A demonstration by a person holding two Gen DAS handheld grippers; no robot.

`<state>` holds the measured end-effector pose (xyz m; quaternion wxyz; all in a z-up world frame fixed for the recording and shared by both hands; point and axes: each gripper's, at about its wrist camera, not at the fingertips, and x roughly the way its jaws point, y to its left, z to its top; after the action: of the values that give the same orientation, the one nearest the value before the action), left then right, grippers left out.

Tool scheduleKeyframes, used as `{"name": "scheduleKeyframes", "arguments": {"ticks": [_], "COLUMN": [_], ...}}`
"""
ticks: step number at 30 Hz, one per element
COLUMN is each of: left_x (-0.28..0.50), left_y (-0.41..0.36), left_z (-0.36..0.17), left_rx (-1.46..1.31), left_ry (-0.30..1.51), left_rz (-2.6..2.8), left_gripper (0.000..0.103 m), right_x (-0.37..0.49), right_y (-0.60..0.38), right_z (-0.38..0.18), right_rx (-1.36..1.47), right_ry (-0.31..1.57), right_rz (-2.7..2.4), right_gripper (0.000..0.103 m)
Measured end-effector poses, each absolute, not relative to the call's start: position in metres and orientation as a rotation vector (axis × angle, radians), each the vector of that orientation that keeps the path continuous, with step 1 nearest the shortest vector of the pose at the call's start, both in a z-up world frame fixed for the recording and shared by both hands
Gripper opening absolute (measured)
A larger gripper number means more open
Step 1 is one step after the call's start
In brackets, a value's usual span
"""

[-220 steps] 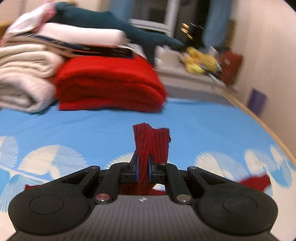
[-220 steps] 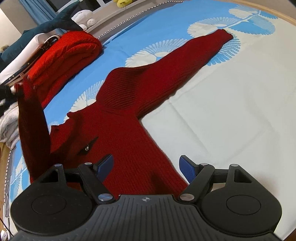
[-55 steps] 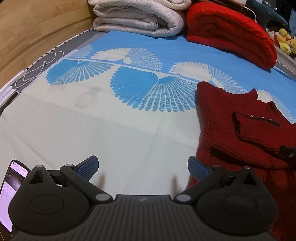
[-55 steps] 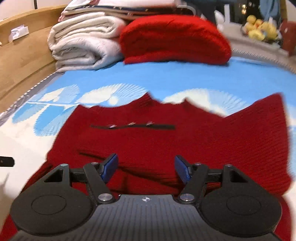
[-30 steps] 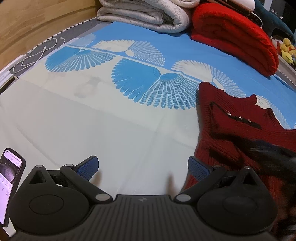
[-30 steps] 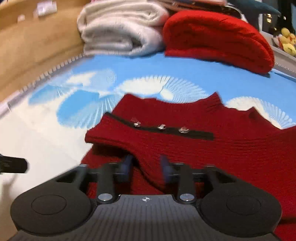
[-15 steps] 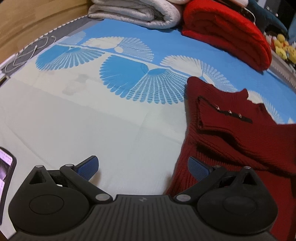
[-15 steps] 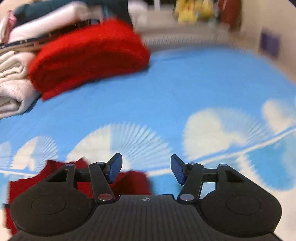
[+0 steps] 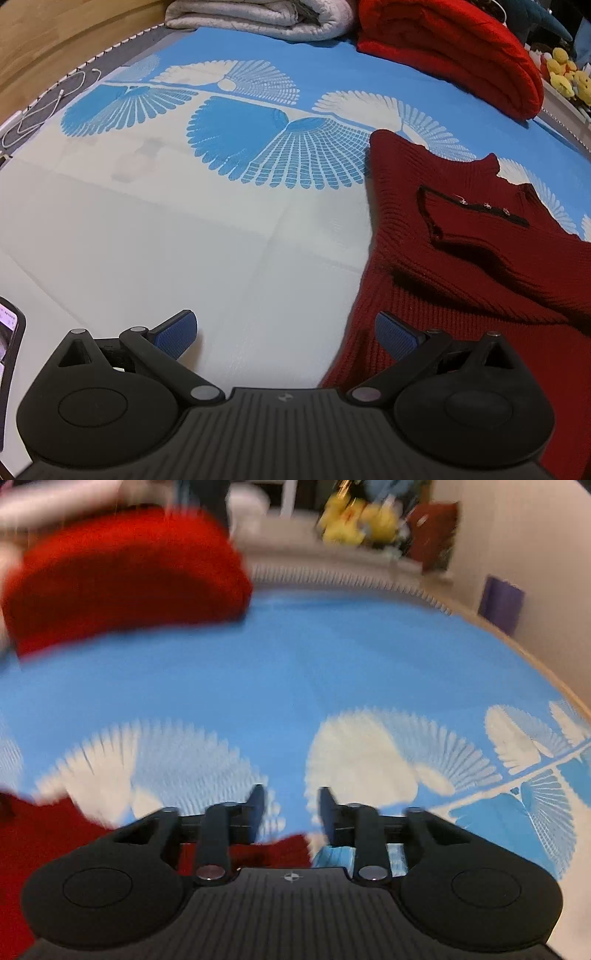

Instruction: Fold small clothes

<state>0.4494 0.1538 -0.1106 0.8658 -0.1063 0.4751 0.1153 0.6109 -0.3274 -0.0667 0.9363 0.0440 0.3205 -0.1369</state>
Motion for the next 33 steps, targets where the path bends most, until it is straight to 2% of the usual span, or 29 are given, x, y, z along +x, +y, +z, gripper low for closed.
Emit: {"name": "scheduleKeyframes", "arguments": {"ticks": [3, 5, 6, 10, 13, 15, 16, 20, 22, 25, 33], "left_x": [0.449, 0.448, 0.448, 0.449, 0.454, 0.455, 0.455, 0.452, 0.449, 0.442, 0.394], "left_y": [0.155, 0.152, 0.151, 0.142, 0.136, 0.137, 0.137, 0.137, 0.134, 0.126, 0.107], "left_z": [-0.109, -0.109, -0.109, -0.111, -0.117, -0.121, -0.122, -0.120, -0.118, -0.116, -0.131], "left_rx": [-0.246, -0.249, -0.247, -0.213, -0.178, -0.181, -0.182, -0.168, -0.149, -0.101, -0.021], "left_ry": [0.994, 0.994, 0.994, 0.992, 1.008, 1.025, 1.028, 1.016, 1.006, 0.998, 1.029], "left_rz": [0.236, 0.231, 0.229, 0.223, 0.228, 0.221, 0.218, 0.182, 0.155, 0.101, -0.076], "left_gripper": [0.103, 0.103, 0.103, 0.103, 0.103, 0.103, 0.103, 0.103, 0.103, 0.103, 0.103], "right_x": [0.586, 0.564, 0.554, 0.532, 0.525, 0.522, 0.519, 0.468, 0.430, 0.371, 0.270], "right_y": [-0.342, -0.339, -0.335, -0.293, -0.265, -0.266, -0.272, -0.290, -0.296, -0.302, -0.324], "right_z": [-0.056, -0.063, -0.069, -0.116, -0.132, -0.121, -0.113, -0.079, -0.067, -0.063, -0.097], "right_rx": [0.101, 0.078, 0.074, -0.051, -0.230, -0.188, -0.127, 0.030, 0.084, 0.138, 0.056], "right_ry": [0.676, 0.705, 0.721, 0.850, 0.759, 0.777, 0.783, 0.716, 0.693, 0.701, 0.877], "right_rz": [-0.305, -0.243, -0.189, -0.034, -0.081, -0.100, -0.091, -0.090, -0.091, -0.099, -0.063], "right_gripper": [0.047, 0.036, 0.035, 0.036, 0.036, 0.035, 0.038, 0.067, 0.073, 0.079, 0.082]}}
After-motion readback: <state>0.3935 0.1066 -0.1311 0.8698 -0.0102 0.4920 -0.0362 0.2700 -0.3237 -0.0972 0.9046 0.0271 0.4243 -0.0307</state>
